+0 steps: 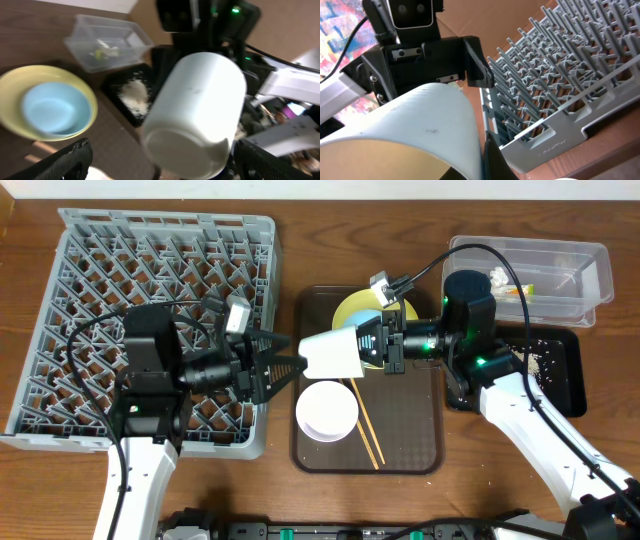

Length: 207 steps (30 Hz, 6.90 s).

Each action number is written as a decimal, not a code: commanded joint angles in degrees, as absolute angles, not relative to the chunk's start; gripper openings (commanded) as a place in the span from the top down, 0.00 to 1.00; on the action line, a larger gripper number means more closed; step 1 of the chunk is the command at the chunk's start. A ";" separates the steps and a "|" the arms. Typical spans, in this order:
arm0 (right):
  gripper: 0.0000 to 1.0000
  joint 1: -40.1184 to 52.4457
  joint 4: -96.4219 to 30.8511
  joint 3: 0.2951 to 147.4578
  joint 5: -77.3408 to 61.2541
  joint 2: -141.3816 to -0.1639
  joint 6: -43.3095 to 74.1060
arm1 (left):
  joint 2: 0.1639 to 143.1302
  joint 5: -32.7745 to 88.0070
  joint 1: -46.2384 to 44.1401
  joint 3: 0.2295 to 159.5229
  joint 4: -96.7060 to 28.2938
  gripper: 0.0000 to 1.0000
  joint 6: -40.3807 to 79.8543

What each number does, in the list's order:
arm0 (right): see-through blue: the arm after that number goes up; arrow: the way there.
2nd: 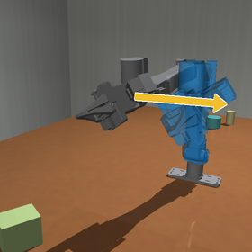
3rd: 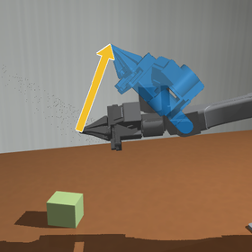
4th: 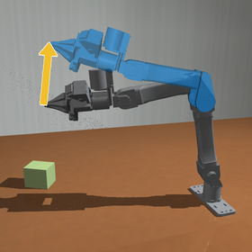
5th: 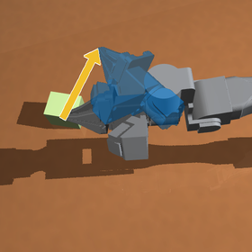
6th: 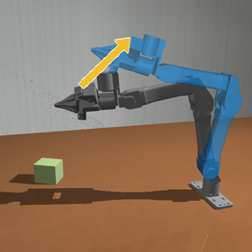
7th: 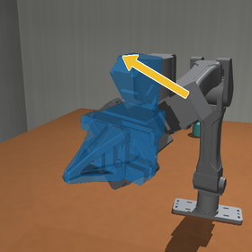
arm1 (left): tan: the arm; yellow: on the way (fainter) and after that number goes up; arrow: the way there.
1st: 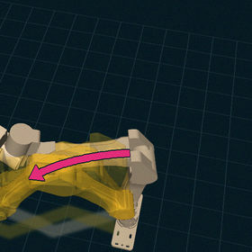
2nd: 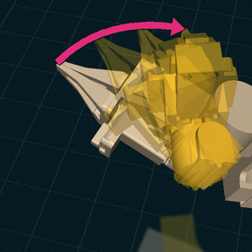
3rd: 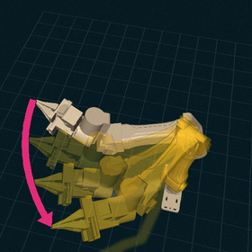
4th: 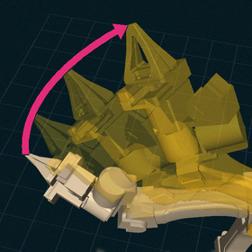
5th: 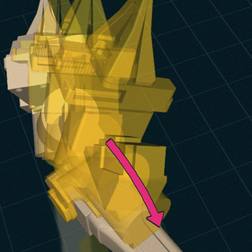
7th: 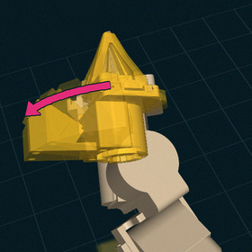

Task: Sort waste into correct bins and load items into the dishwasher
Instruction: 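Hand the cup from the right gripper to the left gripper, then place the cup upside down in the dish rack with the left gripper, then reach the left gripper to the white bowl on the tray and grasp it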

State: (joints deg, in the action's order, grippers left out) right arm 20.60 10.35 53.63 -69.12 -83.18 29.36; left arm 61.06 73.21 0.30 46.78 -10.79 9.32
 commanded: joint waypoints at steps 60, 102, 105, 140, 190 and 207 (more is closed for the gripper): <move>0.99 24.10 20.84 54.54 -74.02 -82.24 39.83 | 61.73 75.83 -13.85 47.86 4.93 0.22 12.80; 0.49 15.27 -0.71 54.54 -64.51 -82.46 31.62 | 61.71 54.81 11.90 47.90 -12.82 0.56 12.12; 0.50 15.22 -5.82 54.54 -58.33 -82.46 29.36 | 61.63 50.43 14.02 48.21 -17.37 0.60 12.12; 0.50 14.15 -58.87 75.20 -17.37 -82.28 8.45 | 81.67 2.33 15.94 60.97 -54.52 0.50 6.13; 0.01 -6.96 -68.60 75.24 -13.69 -76.77 11.92 | 101.38 -0.71 -52.12 68.27 -48.29 0.21 6.44; 0.01 -6.96 -68.60 75.24 -13.72 -76.77 11.92 | 109.56 -0.93 -52.21 68.38 -46.70 0.92 6.48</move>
State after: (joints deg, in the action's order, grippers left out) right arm -6.46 -68.40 74.30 -13.85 -77.25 11.35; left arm 109.27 -0.19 -52.18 68.79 -46.41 5.98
